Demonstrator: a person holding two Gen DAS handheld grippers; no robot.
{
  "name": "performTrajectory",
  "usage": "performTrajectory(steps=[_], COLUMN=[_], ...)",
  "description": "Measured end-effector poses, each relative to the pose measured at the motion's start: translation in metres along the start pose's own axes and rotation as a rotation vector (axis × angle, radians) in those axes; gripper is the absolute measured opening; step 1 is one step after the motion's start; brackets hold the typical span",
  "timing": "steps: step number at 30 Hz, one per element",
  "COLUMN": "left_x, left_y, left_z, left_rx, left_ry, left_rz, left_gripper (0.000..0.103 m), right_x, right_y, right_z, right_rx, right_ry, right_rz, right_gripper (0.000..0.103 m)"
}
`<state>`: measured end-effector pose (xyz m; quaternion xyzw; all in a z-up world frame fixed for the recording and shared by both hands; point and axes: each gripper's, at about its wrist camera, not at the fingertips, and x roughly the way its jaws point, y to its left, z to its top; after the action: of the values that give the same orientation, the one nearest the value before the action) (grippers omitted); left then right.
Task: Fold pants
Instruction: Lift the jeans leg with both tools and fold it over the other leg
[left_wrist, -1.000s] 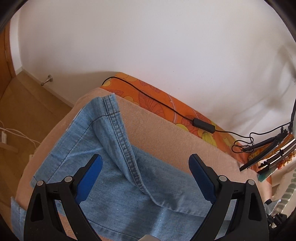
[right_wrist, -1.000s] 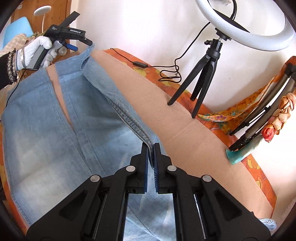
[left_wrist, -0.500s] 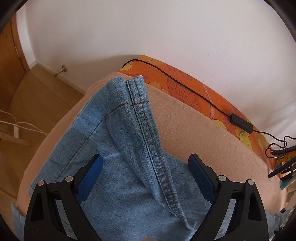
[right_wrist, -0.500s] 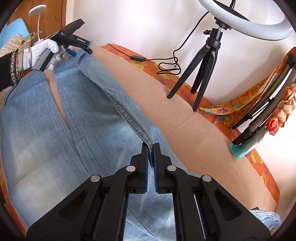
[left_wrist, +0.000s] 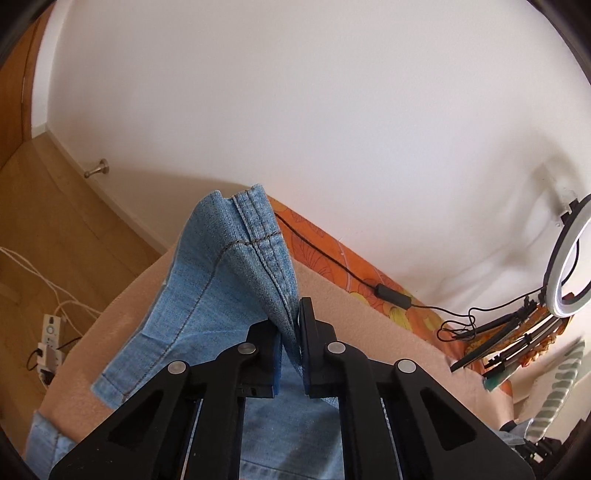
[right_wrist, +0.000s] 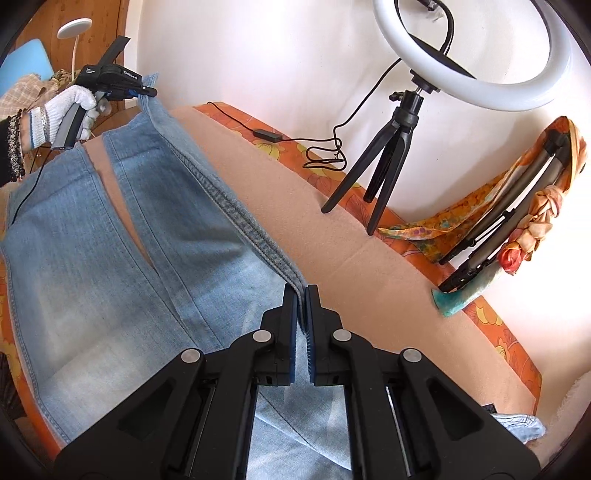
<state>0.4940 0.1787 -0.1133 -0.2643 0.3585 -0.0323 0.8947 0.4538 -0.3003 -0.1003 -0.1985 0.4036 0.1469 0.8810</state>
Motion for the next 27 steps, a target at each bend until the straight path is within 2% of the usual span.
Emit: performTrajectory(steps=[4,10,18,23,27], left_x=[-0.047,-0.106,-0.162,-0.194,-0.201], left_y=[0.001,0.014,0.04,0.058,0.079], left_z=[-0.008,-0.038,-0.074,-0.111,-0.146], left_rx=[0.011,0.012,-0.008,-0.024,-0.057], left_ry=[-0.026,-0.027,-0.048,-0.062,-0.06], left_rz=[-0.034,-0.059,-0.068,-0.074,-0.077], left_gripper=[0.007,0.007,0.007,0.007,0.007], right_x=[-0.039,-0.097,-0.152,-0.174,-0.171], right_y=[0.01,0.037,0.098,0.134,0.156], right_z=[-0.002,-0.02,-0.055,-0.087,-0.117], right_rx=[-0.004,-0.024,-0.065,-0.059,-0.054], right_ry=[-0.014,-0.026,-0.022,-0.001,0.047], right_rz=[-0.008,0.005,0.048,0.09,0.119], right_gripper=[0.005,0.005,0.005,0.005,0.005])
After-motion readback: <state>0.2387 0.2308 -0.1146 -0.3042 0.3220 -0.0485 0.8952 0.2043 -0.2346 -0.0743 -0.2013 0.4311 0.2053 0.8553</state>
